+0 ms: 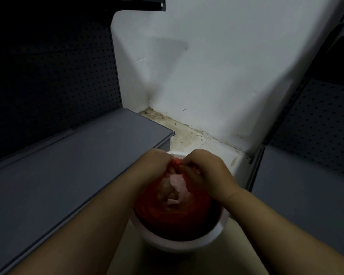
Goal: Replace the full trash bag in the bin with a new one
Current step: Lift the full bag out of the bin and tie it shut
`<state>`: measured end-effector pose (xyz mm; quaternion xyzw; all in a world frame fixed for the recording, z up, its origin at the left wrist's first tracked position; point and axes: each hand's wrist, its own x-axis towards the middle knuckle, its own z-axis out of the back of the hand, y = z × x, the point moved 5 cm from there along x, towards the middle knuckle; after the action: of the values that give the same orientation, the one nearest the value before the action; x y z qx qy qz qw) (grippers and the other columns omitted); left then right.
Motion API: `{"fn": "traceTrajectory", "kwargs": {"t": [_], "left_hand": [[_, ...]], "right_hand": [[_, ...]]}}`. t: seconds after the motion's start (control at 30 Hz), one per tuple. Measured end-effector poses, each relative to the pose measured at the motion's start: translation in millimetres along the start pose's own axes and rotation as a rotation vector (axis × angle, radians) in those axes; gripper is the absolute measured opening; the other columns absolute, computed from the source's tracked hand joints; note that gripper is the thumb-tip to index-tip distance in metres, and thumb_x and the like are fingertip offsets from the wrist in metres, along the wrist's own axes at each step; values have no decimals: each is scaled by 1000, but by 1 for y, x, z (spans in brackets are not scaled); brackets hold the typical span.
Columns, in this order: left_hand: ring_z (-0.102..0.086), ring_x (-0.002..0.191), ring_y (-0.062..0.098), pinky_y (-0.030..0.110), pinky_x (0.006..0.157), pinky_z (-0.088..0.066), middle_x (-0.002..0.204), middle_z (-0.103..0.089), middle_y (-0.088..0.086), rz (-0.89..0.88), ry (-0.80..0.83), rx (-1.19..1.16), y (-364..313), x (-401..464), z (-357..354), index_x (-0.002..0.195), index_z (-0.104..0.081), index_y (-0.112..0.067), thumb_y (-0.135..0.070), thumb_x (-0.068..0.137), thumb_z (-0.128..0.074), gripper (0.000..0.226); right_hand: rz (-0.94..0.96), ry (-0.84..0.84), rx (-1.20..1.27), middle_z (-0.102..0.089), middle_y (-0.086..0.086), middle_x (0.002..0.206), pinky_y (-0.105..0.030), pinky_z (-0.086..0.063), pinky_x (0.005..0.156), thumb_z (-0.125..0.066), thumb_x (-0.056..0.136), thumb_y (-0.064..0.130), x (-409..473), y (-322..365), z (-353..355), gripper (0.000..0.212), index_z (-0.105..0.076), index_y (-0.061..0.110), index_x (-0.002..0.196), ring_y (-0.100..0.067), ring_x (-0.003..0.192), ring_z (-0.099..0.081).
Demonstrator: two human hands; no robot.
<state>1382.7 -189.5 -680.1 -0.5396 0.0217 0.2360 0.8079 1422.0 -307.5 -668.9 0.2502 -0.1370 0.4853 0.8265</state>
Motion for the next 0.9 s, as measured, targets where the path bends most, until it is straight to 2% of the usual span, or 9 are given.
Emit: {"fn": "traceTrajectory", "kwargs": {"t": [0.07,0.17,0.3,0.43,0.5,0.6,0.67,0.77,0.9], "left_hand": [[-47,57,9,18,51,-40,63,-50,-1,-62,-48,93,-1,-1,3,65,-54,-11,-19,94,-42,33],[-49,66,21,30,57,-33,67,-53,6,-274,-204,372,-5,-4,5,75,-62,-2,-25,95,-40,38],[-59,97,29,33,83,-42,103,-68,12,-438,-321,677,0,-10,3,100,-69,-13,-20,94,-41,30],[-60,102,27,37,93,-44,108,-69,8,-437,-334,801,31,-15,5,106,-68,-22,-19,89,-51,25],[-63,97,25,35,93,-46,103,-71,8,-436,-354,746,42,-16,3,99,-71,-18,-17,89,-51,22],[-59,106,23,25,91,-39,116,-66,10,-345,-433,466,45,-11,11,116,-63,-15,-18,94,-44,29],[-57,109,19,21,89,-36,122,-63,7,-309,-439,225,42,-7,13,125,-56,-18,-18,94,-45,33],[-62,94,13,26,87,-46,115,-65,4,-265,-381,-158,40,-2,4,127,-54,-25,-13,91,-50,39],[-64,98,18,38,90,-50,110,-66,6,-169,-337,-479,50,9,-5,138,-36,-27,-16,85,-60,59]], "right_hand": [[-145,35,136,-59,-4,69,-19,-34,56,-61,78,17,1,-14,3,13,-66,7,73,-17,65,-49],[-316,1,157,-59,-6,67,-28,-38,59,-63,77,6,-2,-37,7,10,-59,4,67,-19,63,-51],[-608,92,70,-55,0,64,-26,-33,52,-65,80,19,-19,-78,5,24,-50,17,62,-17,63,-49],[-824,227,-95,-60,-9,78,-31,-42,62,-64,83,25,-52,-114,7,20,-55,9,74,-25,74,-55],[-877,237,-105,-57,-8,76,-32,-44,62,-62,85,22,-61,-117,3,18,-54,8,76,-25,73,-55],[-962,138,66,-55,-6,70,-29,-39,56,-54,89,21,-56,-114,-4,19,-50,9,74,-24,66,-54],[-1080,53,370,-60,-15,77,-30,-43,59,-47,92,19,-48,-112,-10,20,-54,4,81,-27,62,-58],[-1202,11,836,-57,-19,69,-26,-44,47,-41,93,11,-39,-95,-17,22,-54,-1,81,-25,51,-55],[-1187,79,1180,-55,-14,65,-17,-51,44,-57,88,1,-28,-70,-20,11,-57,-3,78,-16,55,-52]]}}
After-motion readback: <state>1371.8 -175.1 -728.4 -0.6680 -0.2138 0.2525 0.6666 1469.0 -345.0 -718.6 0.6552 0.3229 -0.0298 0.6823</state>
